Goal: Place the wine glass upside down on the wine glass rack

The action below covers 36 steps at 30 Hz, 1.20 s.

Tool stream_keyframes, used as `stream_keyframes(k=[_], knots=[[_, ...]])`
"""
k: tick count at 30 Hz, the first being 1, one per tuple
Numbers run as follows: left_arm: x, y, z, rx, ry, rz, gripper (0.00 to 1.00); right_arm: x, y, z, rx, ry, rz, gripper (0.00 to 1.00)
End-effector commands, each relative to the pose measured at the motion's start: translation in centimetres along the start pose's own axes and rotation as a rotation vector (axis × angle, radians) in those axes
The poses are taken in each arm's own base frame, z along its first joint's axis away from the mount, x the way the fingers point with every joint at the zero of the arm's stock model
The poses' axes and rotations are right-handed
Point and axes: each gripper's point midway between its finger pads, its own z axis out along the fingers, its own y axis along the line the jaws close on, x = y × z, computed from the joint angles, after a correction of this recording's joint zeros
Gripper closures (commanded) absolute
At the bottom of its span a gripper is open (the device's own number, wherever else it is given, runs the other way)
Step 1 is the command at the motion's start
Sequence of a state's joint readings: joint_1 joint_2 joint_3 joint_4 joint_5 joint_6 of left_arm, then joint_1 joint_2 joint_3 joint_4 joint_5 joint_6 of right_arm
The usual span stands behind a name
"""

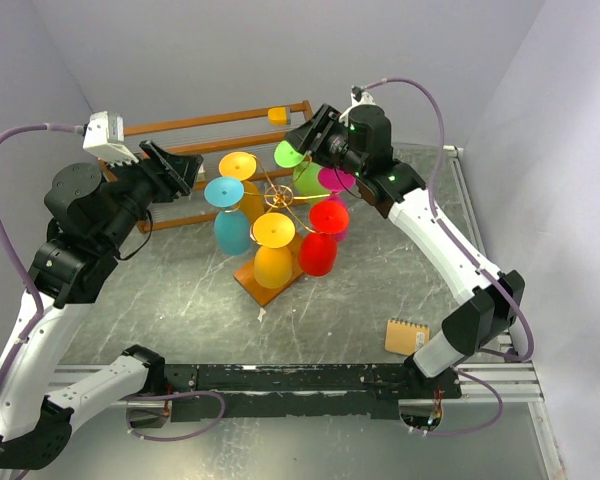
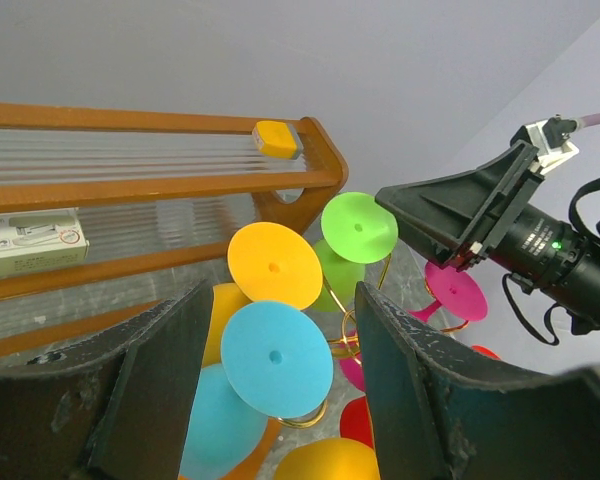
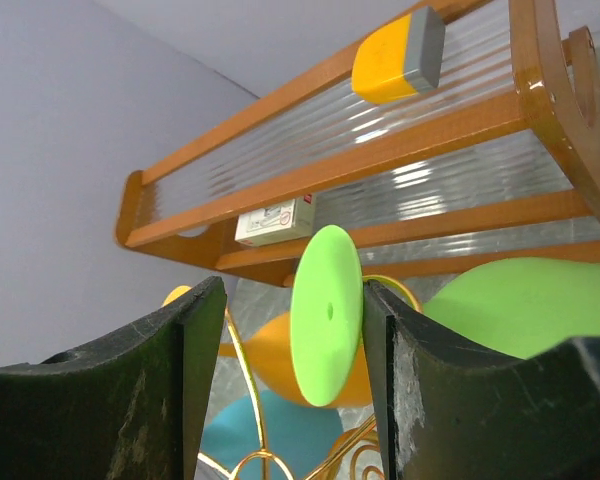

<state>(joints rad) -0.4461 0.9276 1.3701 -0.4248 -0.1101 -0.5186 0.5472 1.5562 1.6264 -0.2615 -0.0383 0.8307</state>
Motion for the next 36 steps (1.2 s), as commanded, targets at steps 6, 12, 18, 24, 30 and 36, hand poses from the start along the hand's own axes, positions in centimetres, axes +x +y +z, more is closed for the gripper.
stream_keyframes(k=[6,12,18,24,30,36], knots=[[-0.5,0.1,-0.6,-0.006,-0.015,0.018,0.31,-0.1,-0.8,0.6,0.022,0.015,-0.073,0.44],[-0.4,0.3,-0.6,-0.013,-0.009,0.023,0.3,-1.1,-0.4,0.1,0.017,-0.03,-0.091,0.37],[-0.1,0.4,-0.6,-0.02,-0.001,0.026,0.3,-2.7,0.5,-0.9,0.0,-0.085,-0.109,0.31],[-0.2,0.5,-0.6,-0.022,-0.003,0.029,0.29,-3.8,1.2,-2.2,-0.007,-0.126,-0.108,0.3],[0.2,0.6,-0.4,-0.028,0.008,0.028,0.29,-4.4,1.7,-3.6,-0.021,-0.15,-0.104,0.3],[1.6,2.1,-0.1,-0.097,0.056,0.033,0.25,-4.9,2.3,-5.6,-0.07,-0.208,-0.088,0.3]])
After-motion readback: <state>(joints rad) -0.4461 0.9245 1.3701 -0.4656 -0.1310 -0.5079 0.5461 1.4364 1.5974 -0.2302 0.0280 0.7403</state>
